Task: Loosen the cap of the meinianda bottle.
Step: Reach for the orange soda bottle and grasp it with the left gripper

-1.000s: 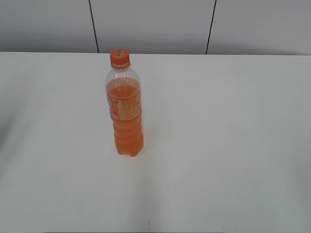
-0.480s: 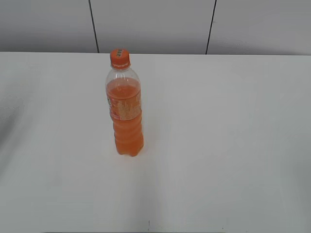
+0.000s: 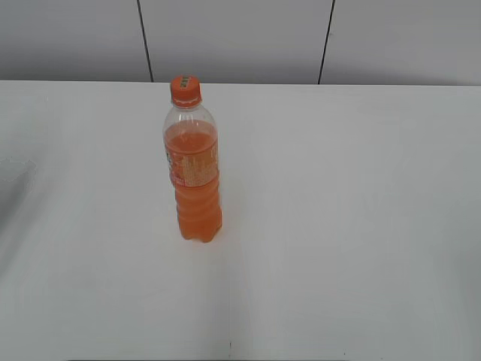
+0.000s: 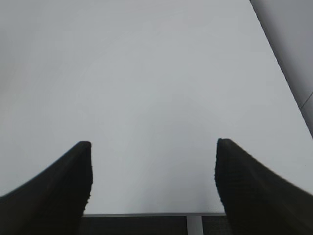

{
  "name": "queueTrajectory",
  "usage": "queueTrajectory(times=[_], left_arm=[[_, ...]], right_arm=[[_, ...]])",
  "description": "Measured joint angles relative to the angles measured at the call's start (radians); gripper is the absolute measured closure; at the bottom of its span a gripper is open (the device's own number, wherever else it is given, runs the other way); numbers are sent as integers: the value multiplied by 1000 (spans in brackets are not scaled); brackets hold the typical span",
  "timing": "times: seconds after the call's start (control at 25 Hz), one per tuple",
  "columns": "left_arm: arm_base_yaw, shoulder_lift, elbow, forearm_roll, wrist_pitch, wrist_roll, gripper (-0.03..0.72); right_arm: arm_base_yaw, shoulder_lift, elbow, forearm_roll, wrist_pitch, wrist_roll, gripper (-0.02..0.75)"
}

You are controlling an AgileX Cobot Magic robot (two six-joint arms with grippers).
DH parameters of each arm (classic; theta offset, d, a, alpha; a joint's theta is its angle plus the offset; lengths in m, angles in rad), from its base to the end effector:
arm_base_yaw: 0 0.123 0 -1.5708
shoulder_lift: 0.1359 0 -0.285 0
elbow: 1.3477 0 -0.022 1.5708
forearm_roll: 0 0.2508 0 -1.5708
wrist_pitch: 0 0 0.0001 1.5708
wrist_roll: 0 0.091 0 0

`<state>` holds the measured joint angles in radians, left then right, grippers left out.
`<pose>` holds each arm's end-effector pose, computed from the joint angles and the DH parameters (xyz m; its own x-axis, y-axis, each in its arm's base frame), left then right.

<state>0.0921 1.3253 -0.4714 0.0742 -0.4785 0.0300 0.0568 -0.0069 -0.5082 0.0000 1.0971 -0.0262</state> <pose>0.2511 0.0201 0.2221 -0.2885 0.0694 -0.9550 -0.0319 0.9961 0.0821 -0.0084 -0.0005 0.2766 -0.4724 -0.0531 -0.8798 -0.0692 0.9973 -0.0231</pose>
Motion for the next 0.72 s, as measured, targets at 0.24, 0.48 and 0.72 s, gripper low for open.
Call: queueTrajectory(times=[0.24, 0.48, 0.72], left_arm=[[9, 95, 18, 124, -98, -50, 381], [98, 222, 18, 400, -258, -269, 381], [186, 356, 12, 673, -440, -317, 381]], right_arm=[[0, 0, 0, 0, 0, 0, 153], [0, 0, 0, 0, 0, 0, 153], [0, 0, 0, 0, 0, 0, 153]])
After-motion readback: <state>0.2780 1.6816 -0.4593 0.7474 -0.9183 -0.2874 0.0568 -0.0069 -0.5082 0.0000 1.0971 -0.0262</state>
